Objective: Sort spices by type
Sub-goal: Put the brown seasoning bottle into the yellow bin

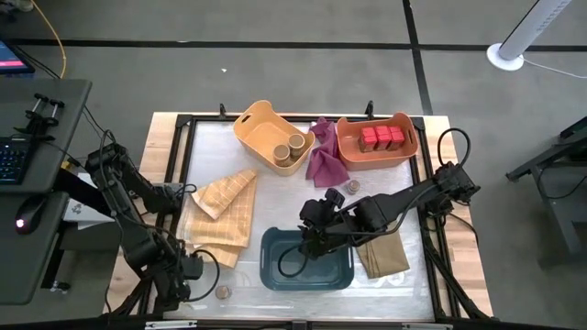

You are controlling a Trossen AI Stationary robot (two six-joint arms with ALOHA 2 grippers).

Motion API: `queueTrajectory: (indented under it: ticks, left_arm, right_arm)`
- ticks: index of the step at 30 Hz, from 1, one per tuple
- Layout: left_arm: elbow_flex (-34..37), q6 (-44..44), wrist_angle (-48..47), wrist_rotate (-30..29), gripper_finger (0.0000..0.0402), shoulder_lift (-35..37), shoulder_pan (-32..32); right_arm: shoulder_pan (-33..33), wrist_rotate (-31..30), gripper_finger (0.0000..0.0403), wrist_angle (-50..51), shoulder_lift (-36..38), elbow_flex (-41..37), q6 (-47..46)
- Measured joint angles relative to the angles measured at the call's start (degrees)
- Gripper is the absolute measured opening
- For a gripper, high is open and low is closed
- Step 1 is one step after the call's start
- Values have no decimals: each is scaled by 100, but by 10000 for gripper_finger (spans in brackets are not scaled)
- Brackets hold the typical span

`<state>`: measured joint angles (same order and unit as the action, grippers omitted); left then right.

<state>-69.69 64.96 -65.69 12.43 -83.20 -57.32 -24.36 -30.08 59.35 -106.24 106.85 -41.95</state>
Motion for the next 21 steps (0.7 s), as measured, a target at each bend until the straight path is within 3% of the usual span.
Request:
queueTrajectory:
  ticks: [8,17,21]
  left_arm:
    - [0,45,-68,186,358,33,-249]
    - [0,82,-148,-745,358,22,-850]
    - [46,96,-431,-850,358,-2,-967]
  right_arm:
    - [0,-135,201,-5,0,0,1]
    - [0,-141,201,31,-35,-87,-7]
    - [0,-135,201,-5,-82,-87,-14]
